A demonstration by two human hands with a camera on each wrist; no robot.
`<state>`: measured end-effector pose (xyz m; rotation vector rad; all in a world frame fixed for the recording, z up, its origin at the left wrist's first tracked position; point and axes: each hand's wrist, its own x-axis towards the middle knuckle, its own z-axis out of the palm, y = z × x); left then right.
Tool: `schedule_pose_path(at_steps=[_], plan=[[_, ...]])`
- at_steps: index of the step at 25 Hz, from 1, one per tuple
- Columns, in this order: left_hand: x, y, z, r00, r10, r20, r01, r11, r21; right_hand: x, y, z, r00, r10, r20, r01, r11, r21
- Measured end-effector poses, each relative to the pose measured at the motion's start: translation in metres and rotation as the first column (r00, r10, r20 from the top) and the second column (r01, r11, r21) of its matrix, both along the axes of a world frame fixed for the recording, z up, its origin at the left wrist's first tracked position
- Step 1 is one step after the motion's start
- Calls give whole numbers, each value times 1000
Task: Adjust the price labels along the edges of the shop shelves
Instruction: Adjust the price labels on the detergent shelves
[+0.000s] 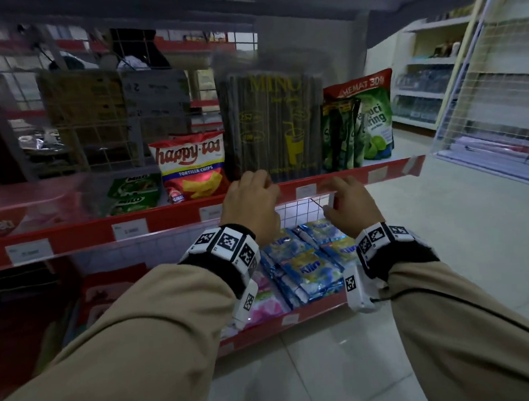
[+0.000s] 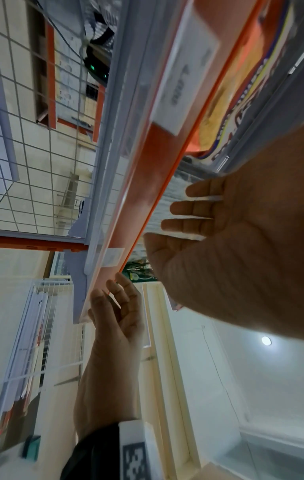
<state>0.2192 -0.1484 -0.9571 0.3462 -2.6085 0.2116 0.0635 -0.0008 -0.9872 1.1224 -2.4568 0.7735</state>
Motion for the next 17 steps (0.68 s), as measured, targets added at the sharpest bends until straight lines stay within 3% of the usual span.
schedule_pose_path(at_steps=[4, 9, 12, 17], plan=[[-40, 15, -15, 995, 71, -72, -64, 993, 101, -37, 3, -13, 980, 159, -117, -167, 984, -61], [-65, 27, -32, 944, 233, -232, -218, 972, 89, -59, 3, -23, 893, 197, -405, -267, 956, -124], [-69, 34, -34, 922, 311, -231, -303, 950, 69, -63, -2, -18, 903, 193, -384, -255, 960, -117], [-64, 39, -33, 939, 280, -198, -264, 959, 103, -61, -13, -2, 933, 177, -312, -199, 979, -40]])
